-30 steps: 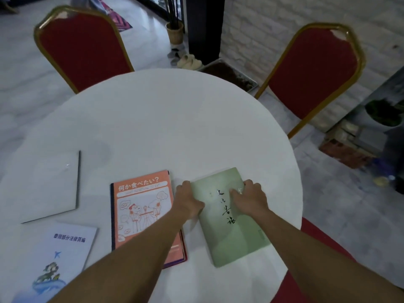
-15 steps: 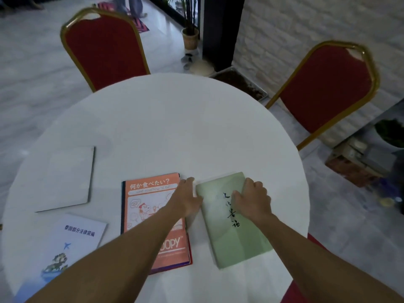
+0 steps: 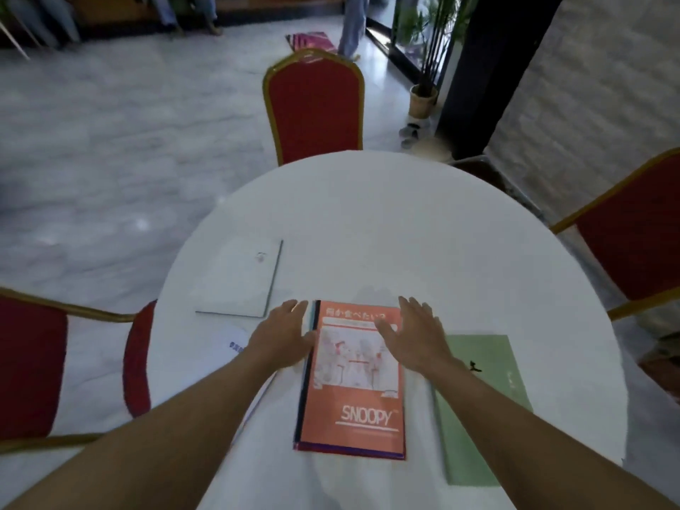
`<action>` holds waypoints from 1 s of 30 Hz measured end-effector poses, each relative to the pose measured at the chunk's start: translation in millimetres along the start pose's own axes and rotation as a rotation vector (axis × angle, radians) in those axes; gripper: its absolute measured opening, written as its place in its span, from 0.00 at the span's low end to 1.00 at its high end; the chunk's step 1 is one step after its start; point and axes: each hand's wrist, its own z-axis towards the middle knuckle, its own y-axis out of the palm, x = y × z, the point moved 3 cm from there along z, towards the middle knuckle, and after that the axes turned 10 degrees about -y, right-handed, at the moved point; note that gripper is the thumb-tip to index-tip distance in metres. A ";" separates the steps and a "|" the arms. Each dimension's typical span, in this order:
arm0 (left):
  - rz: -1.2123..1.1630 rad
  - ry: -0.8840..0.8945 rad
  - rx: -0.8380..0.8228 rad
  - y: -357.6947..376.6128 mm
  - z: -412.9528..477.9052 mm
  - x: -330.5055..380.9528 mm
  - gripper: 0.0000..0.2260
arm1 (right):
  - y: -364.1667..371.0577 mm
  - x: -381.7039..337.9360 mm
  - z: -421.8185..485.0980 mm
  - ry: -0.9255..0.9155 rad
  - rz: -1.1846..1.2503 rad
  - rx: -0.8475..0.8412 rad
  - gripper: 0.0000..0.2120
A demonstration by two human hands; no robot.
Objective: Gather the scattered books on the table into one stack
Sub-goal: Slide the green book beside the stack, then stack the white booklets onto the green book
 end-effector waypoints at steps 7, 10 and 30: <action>-0.018 -0.174 -0.074 -1.8 5.0 -97.0 0.33 | 44.9 -89.3 37.4 -0.138 0.097 -0.090 0.32; 0.026 -0.144 -0.130 7.3 6.2 -128.6 0.35 | 64.5 -118.8 55.9 -0.157 0.116 -0.110 0.32; -0.170 -0.211 0.050 -5.3 44.7 -199.4 0.43 | 143.9 -224.4 159.3 0.254 0.232 -0.073 0.37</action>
